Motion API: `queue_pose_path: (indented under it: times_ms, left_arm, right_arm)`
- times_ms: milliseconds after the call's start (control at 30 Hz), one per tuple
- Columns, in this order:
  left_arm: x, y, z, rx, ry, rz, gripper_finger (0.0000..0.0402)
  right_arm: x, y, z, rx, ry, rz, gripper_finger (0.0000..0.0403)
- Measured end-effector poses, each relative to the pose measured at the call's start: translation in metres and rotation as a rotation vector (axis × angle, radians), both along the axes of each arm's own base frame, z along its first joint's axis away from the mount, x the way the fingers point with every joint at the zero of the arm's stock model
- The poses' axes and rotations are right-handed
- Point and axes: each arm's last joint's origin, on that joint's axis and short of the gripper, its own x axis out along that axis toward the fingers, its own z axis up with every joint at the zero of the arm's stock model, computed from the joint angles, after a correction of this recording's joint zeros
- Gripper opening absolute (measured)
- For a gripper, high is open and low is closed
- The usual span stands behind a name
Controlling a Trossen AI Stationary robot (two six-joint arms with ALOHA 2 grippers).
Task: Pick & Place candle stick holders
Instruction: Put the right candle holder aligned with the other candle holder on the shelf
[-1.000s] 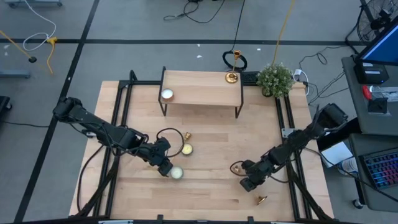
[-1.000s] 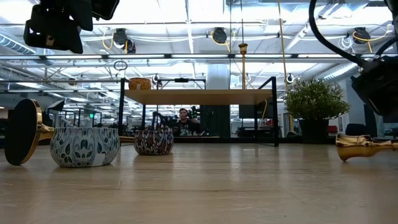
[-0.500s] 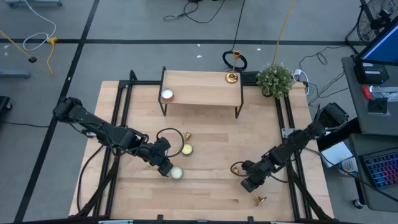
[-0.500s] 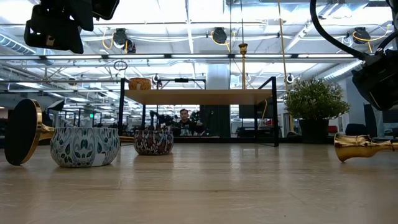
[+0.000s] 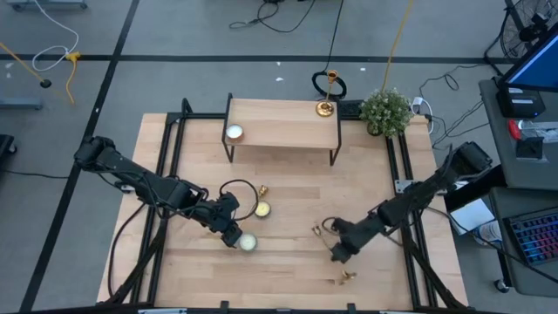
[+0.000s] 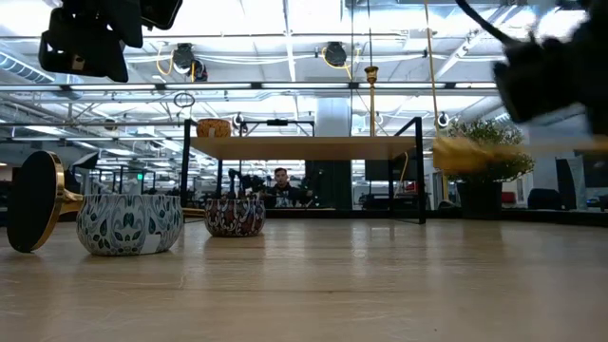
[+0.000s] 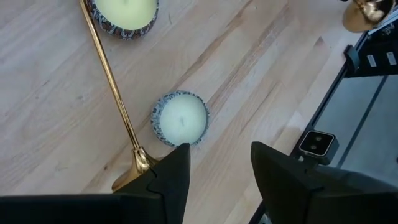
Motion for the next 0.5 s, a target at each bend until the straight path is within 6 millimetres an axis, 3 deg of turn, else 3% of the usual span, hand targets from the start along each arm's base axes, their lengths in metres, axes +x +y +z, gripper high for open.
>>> queue_pose_path:
  times_ms: [133,300,500]
  left_arm:
    - [0.0,0.0,0.0,0.001,0.0,-0.001,0.0177]
    - [0.0,0.0,0.0,0.002,-0.001,-0.002,0.0177]
    - [0.002,-0.001,0.001,-0.006,-0.022,-0.003,0.0177]
  right_arm:
    - [0.009,-0.018,0.029,-0.058,-0.218,-0.094,0.0017]
    - [0.014,-0.054,0.077,-0.222,-0.488,-0.253,0.0016]
    - [0.004,-0.104,0.132,-0.519,-0.725,-0.502,0.0016]
